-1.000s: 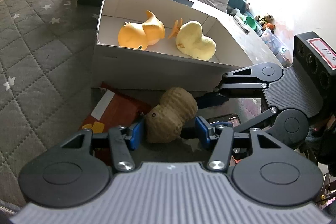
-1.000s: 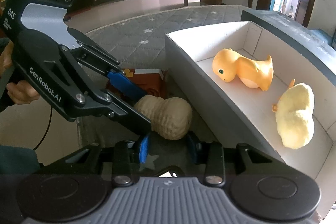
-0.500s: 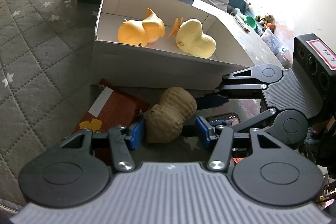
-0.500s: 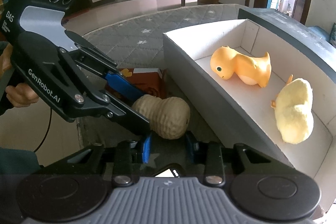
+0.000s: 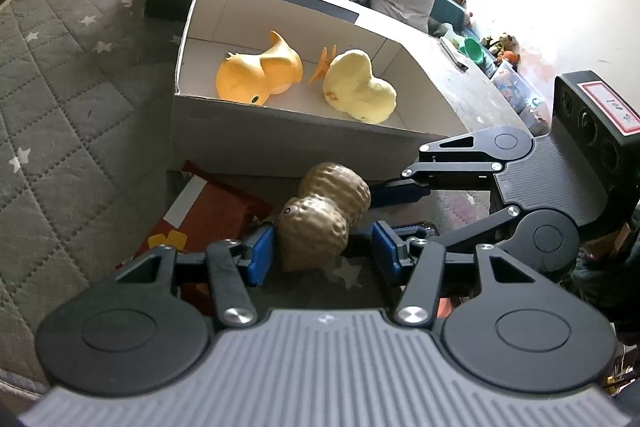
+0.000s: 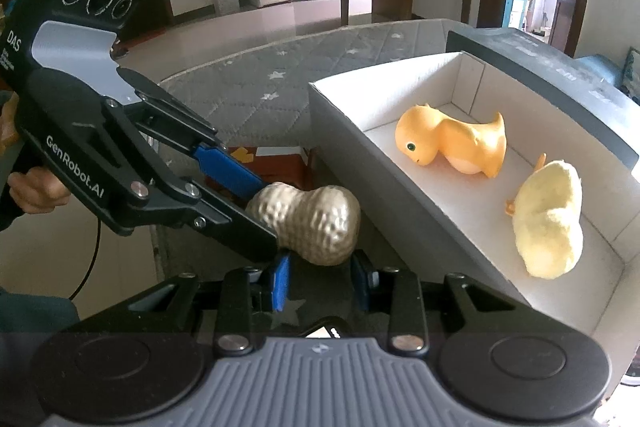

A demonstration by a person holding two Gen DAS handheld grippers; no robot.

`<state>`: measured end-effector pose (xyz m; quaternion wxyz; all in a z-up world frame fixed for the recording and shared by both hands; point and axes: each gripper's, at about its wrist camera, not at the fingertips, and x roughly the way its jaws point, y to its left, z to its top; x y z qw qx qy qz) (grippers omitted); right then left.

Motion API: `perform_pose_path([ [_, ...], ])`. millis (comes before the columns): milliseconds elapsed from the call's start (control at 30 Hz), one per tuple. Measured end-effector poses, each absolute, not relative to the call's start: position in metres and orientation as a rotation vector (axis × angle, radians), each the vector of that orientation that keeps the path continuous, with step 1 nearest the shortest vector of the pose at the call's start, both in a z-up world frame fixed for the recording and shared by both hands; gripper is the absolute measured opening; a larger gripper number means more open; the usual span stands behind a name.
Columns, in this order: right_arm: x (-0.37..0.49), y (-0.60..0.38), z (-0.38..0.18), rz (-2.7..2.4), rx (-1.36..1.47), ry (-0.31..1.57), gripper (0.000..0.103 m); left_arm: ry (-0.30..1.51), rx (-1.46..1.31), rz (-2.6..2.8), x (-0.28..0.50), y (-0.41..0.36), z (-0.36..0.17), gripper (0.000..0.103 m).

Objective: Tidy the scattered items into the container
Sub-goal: 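Lift the peanut plush with the left gripper and carry it into the box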

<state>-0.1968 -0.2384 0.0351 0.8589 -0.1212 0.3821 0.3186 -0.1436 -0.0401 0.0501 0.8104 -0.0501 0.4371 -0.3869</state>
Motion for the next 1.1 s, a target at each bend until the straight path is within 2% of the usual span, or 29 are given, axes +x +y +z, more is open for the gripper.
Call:
perform_pose_path([
  [633,-0.207,-0.243,0.074,0.642,-0.294,0.704,0.032,0.818,-0.096,-0.834,-0.151,-0.052,0.093,0.055],
  [1100,-0.173,-0.264,0.100,0.543,-0.300,0.644,0.032,0.756,-0.061,-0.852,-0.103,-0.084,0.115,0.055],
])
